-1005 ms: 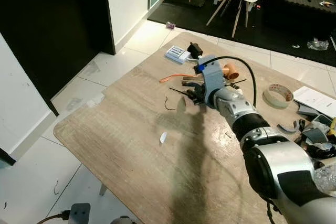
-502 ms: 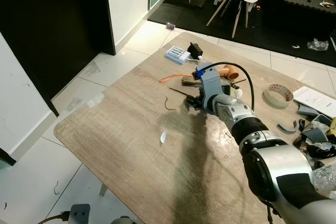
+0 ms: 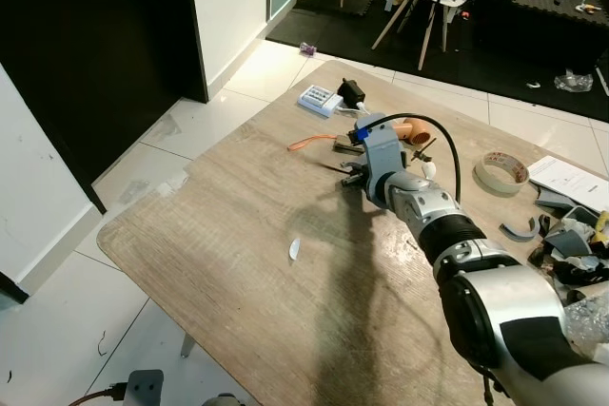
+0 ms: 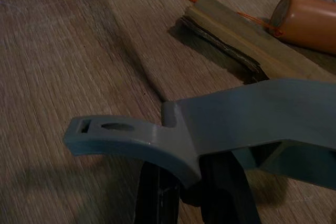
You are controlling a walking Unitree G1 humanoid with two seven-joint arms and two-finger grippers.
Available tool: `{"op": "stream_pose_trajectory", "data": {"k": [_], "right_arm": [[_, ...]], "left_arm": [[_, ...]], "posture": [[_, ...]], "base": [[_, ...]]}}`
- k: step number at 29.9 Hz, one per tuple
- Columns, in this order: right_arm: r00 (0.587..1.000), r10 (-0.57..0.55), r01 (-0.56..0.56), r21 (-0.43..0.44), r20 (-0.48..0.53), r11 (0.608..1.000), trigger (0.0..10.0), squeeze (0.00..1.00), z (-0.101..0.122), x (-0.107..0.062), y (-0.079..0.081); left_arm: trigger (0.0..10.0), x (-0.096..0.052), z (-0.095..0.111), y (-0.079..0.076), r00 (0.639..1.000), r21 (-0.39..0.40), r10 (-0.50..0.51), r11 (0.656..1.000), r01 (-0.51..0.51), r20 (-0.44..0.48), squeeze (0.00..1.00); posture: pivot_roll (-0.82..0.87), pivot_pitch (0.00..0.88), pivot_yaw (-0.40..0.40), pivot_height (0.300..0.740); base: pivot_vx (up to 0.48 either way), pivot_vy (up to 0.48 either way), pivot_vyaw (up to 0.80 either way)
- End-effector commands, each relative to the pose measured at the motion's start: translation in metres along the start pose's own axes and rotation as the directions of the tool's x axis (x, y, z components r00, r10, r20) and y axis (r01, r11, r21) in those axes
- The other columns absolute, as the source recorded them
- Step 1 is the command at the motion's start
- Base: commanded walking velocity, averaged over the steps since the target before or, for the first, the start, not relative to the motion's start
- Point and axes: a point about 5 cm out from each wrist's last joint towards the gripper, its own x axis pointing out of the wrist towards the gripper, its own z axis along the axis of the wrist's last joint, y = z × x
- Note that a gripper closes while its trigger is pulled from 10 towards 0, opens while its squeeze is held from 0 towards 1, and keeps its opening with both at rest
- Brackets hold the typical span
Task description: Picking trash to rubbish bin
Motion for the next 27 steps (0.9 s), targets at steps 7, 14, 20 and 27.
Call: {"op": "stream_pose_trajectory", "data": {"k": [7, 14, 20, 27], "right_arm": [[0.986, 0.121, -0.125, 0.022, 0.115, 0.992, 0.0, 0.00, 0.010, 0.001, 0.016], [0.827, 0.362, -0.422, 0.051, 0.430, 0.905, 0.0, 0.00, 0.058, -0.010, 0.040], [0.618, 0.527, -0.644, -0.010, 0.583, 0.765, 0.0, 0.00, 0.082, -0.028, 0.061], [0.379, 0.745, -0.828, -0.159, 0.548, 0.538, 10.0, 0.00, 0.071, -0.048, 0.093]], "left_arm": [[10.0, -0.002, -0.006, 0.002, 1.000, 0.008, 0.004, 1.000, -0.004, -0.025, 0.00], [10.0, -0.003, -0.013, 0.005, 0.998, -0.001, 0.025, 1.000, -0.026, -0.062, 0.00], [10.0, -0.006, -0.024, 0.007, 0.993, -0.013, 0.039, 0.999, -0.040, -0.111, 0.00], [10.0, -0.010, -0.035, 0.008, 0.986, -0.030, 0.049, 0.998, -0.054, -0.157, 0.00]], "posture": [[0.08, 0.057, -0.028, 0.740], [0.08, 0.047, -0.031, 0.740], [0.08, 0.041, -0.033, 0.740], [0.09, 0.036, -0.034, 0.740]], "base": [[0.000, 0.000, 0.00], [0.000, 0.000, 0.00], [0.000, 0.000, 0.00], [0.000, 0.000, 0.00]]}}
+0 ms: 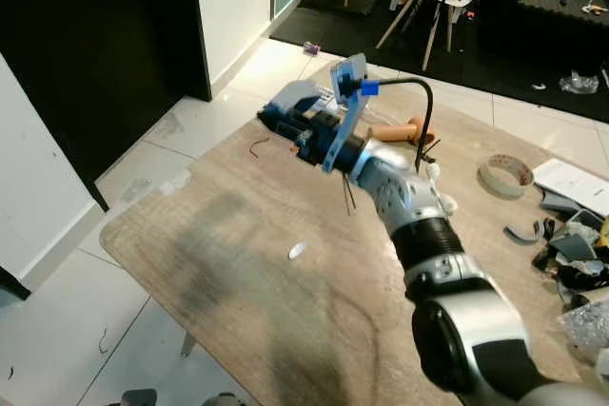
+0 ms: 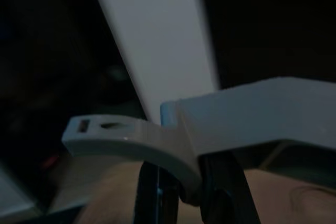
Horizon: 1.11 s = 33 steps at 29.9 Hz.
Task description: Picking trash to rubbish bin
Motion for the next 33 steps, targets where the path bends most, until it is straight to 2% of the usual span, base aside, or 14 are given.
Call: {"op": "stream_pose_trajectory", "data": {"k": [1, 3, 8, 15, 26, 33], "right_arm": [[0.997, 0.082, -0.082, 0.011, -0.011, 0.997, 10.0, 0.00, -0.004, 0.003, 0.010], [0.994, 0.110, -0.110, 0.018, -0.027, 0.994, 10.0, 0.00, -0.011, 0.005, 0.016], [0.993, 0.099, -0.096, 0.048, -0.067, 0.994, 10.0, 0.00, -0.029, 0.012, 0.023], [0.990, 0.094, -0.088, 0.063, -0.104, 0.994, 10.0, 0.00, -0.037, 0.012, 0.028], [0.988, -0.034, 0.036, 0.006, -0.148, 0.999, 10.0, 0.00, -0.045, 0.016, 0.021], [0.986, -0.072, 0.073, 0.001, -0.152, 0.997, 10.0, 0.00, -0.046, 0.015, 0.018]], "left_arm": [[10.0, -0.002, -0.010, 0.004, 0.999, -0.007, 0.016, 1.000, -0.016, -0.041, 0.00], [10.0, -0.002, -0.012, 0.004, 0.999, -0.007, 0.017, 1.000, -0.018, -0.051, 0.00], [10.0, -0.004, -0.017, 0.004, 0.997, -0.001, 0.019, 1.000, -0.019, -0.070, 0.00], [10.0, -0.004, -0.018, 0.004, 0.997, 0.000, 0.019, 1.000, -0.019, -0.076, 0.00], [10.0, -0.004, -0.018, 0.002, 0.997, 0.003, 0.014, 1.000, -0.013, -0.075, 0.00], [10.0, -0.004, -0.018, 0.000, 0.997, 0.003, 0.010, 1.000, -0.010, -0.074, 0.00]], "posture": [[0.09, 0.036, -0.034, 0.740], [0.09, 0.040, -0.031, 0.740], [0.09, 0.042, -0.029, 0.740], [0.09, 0.044, -0.029, 0.740], [0.10, 0.042, -0.030, 0.740], [0.10, 0.042, -0.030, 0.740]], "base": [[0.000, 0.000, 0.00], [0.000, 0.000, 0.00], [-0.096, 0.000, 0.00], [-0.172, 0.000, 0.00], [-0.242, 0.000, 0.00], [-0.249, 0.000, 0.00]]}}
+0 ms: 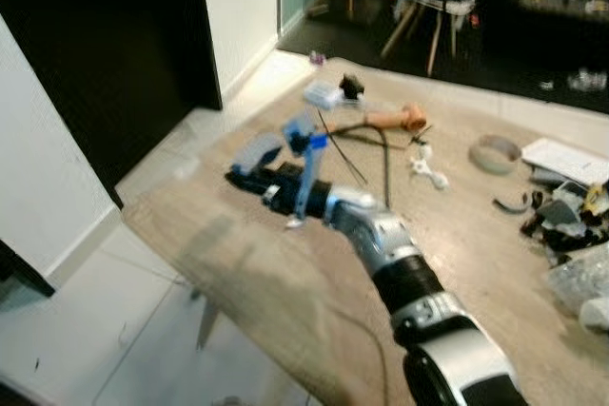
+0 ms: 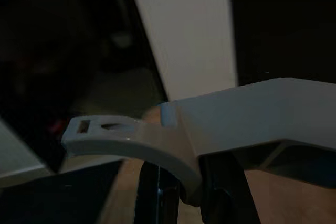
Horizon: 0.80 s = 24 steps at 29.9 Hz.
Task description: Picking trash to rubbish bin
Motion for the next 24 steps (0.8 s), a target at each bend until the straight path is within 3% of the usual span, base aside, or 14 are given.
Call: {"op": "stream_pose_trajectory", "data": {"k": [1, 7, 15, 24], "right_arm": [[1.000, 0.012, -0.012, -0.003, -0.004, 1.000, 10.0, 0.00, -0.001, 0.006, 0.004], [1.000, 0.025, -0.025, 0.004, 0.017, 1.000, 10.0, 0.00, 0.000, 0.009, 0.008], [0.980, 0.147, -0.152, 0.034, 0.133, 0.988, 10.0, 0.00, 0.014, 0.012, 0.023], [0.976, 0.167, -0.174, 0.035, 0.138, 0.984, 10.0, 0.00, 0.015, 0.013, 0.026]], "left_arm": [[10.0, 0.000, 0.002, 0.001, 1.000, 0.007, 0.004, 1.000, -0.004, 0.004, 0.00], [10.0, 0.000, 0.002, 0.001, 1.000, 0.012, 0.003, 1.000, -0.003, 0.003, 0.00], [10.0, 0.000, 0.002, 0.001, 1.000, 0.013, 0.002, 1.000, -0.003, 0.005, 0.00], [10.0, 0.000, 0.002, 0.001, 1.000, 0.016, 0.001, 1.000, -0.001, 0.003, 0.00]], "posture": [[0.09, 0.045, -0.030, 0.740], [0.09, 0.045, -0.030, 0.740], [0.09, 0.045, -0.030, 0.740], [0.10, 0.044, -0.034, 0.740]], "base": [[-0.266, 0.000, 0.00], [-0.276, 0.000, 0.00], [-0.277, 0.000, 0.00], [-0.278, 0.000, 0.00]]}}
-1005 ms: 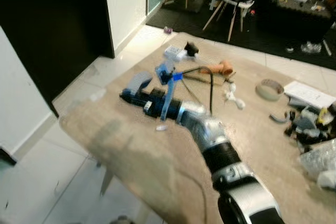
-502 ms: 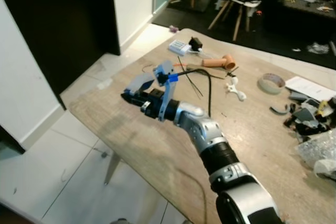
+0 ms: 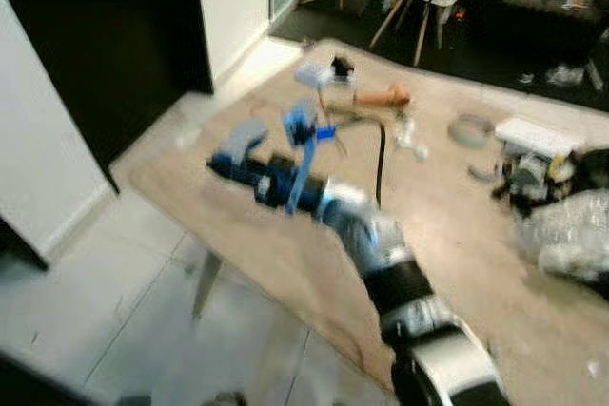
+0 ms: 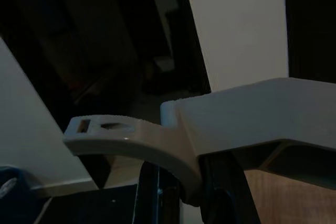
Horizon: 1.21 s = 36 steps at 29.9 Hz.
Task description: Picking trash to rubbish bin
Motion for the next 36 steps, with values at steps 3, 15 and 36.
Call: {"op": "stream_pose_trajectory", "data": {"k": [3, 15, 36], "right_arm": [[1.000, 0.020, -0.020, 0.008, 0.008, 1.000, 10.0, 0.00, -0.0009, 0.0032, 0.0042], [1.000, 0.015, -0.015, -0.005, -0.012, 1.000, 10.0, 0.00, -0.0025, 0.0039, 0.0044], [0.999, 0.000, 0.000, -0.014, -0.043, 1.000, 10.0, 0.00, -0.0066, 0.0008, 0.0041]], "left_arm": [[10.0, 0.0007, 0.0029, 0.0008, 1.000, 0.012, 0.002, 1.000, -0.002, 0.003, 0.00], [10.0, 0.0011, 0.0057, -0.0001, 1.000, 0.001, -0.002, 1.000, 0.002, 0.014, 0.00], [10.0, -0.0002, 0.0020, -0.0049, 0.999, -0.014, -0.029, 0.999, 0.029, 0.030, 0.00]], "posture": [[0.10, 0.038, -0.039, 0.740], [0.10, 0.029, -0.042, 0.740], [0.09, 0.050, -0.053, 0.740]], "base": [[-0.281, 0.000, 0.00], [-0.142, 0.000, 0.00], [0.101, 0.000, 0.00]]}}
